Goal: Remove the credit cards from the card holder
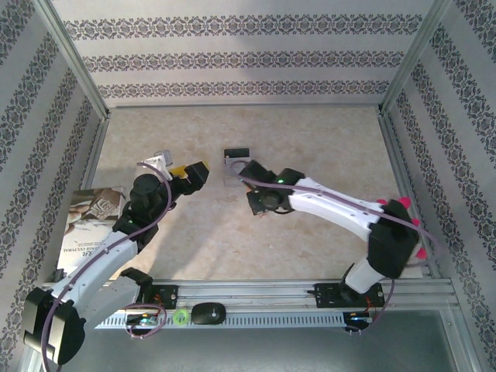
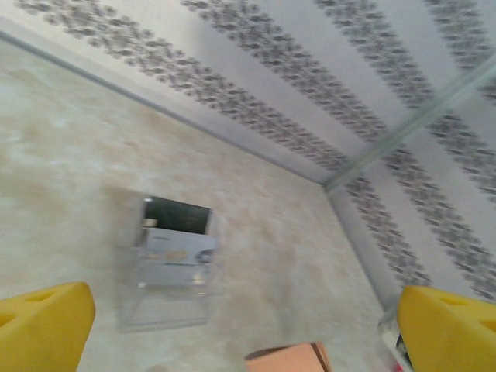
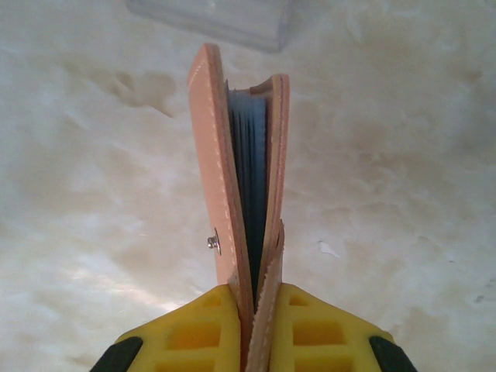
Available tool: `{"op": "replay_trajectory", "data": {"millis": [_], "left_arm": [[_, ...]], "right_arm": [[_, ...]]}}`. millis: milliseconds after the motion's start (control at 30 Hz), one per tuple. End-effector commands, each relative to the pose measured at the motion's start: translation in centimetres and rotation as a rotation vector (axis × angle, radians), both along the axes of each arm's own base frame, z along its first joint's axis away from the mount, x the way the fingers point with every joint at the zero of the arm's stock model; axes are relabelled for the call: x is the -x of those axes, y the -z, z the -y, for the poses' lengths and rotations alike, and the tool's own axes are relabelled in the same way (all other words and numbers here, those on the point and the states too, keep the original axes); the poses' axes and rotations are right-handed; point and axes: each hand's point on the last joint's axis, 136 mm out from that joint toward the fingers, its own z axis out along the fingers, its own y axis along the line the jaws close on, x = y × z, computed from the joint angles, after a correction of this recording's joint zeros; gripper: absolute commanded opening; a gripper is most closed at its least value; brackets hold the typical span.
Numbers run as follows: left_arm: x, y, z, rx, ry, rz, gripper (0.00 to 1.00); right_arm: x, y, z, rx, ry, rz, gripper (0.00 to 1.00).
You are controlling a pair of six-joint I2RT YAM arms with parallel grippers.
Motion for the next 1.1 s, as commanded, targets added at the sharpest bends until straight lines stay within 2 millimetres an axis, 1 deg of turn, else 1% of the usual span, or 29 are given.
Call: {"op": "replay_trajectory", "data": {"millis": [0,100,167,267,333,400,500,633,733,867,1067], "left_arm": [[0.4,1.6,-3.6,-0.137,-0.155,-0.092,0.99],[1.3,1.9,-5.2,-0.165,-0.219,-0.116,0.98],[1.7,1.6,-5.8,-0.163,-0.236,-0.105,0.98],[2.3,1.0,-6.1,-0.16,-0.236,-0.081,0.97],[2.4,0.8,-6.1,-0.163,-0.224,-0.073,0.97],[2.4,0.7,-5.9,-0.163,-0.211,-0.072,0.97],[2.4,0.8,-5.6,-0.155,-0.196,-0.07,0.96],[2.3,1.0,-5.4,-0.152,-0.184,-0.074,0.96],[2.2,1.2,-5.2,-0.145,-0.173,-0.079,0.96],[2.1,1.4,-5.0,-0.142,-0.166,-0.086,0.96],[1.9,1.4,-4.7,-0.139,-0.149,-0.089,0.95]], "right_arm": [[-1.7,-0.3,-0.1,0.219,-0.042,0.126,0.0],[-2.0,1.6,-2.8,0.273,-0.1,0.122,0.0],[-1.7,3.2,-4.4,0.278,-0.136,0.092,0.0],[-1.1,4.5,-6.6,0.256,-0.182,0.069,0.0],[-0.7,5.2,-7.6,0.225,-0.2,0.052,0.17],[-0.7,5.6,-7.9,0.199,-0.201,0.043,0.34],[-0.8,5.9,-7.8,0.189,-0.194,0.038,0.47],[-1.1,6.3,-7.6,0.163,-0.176,0.021,0.51],[-1.0,6.4,-7.7,0.129,-0.174,0.011,0.56],[-0.7,6.6,-8.1,0.041,-0.173,-0.02,0.62],[-0.6,7.1,-8.1,-0.096,-0.129,-0.072,0.67]]}}
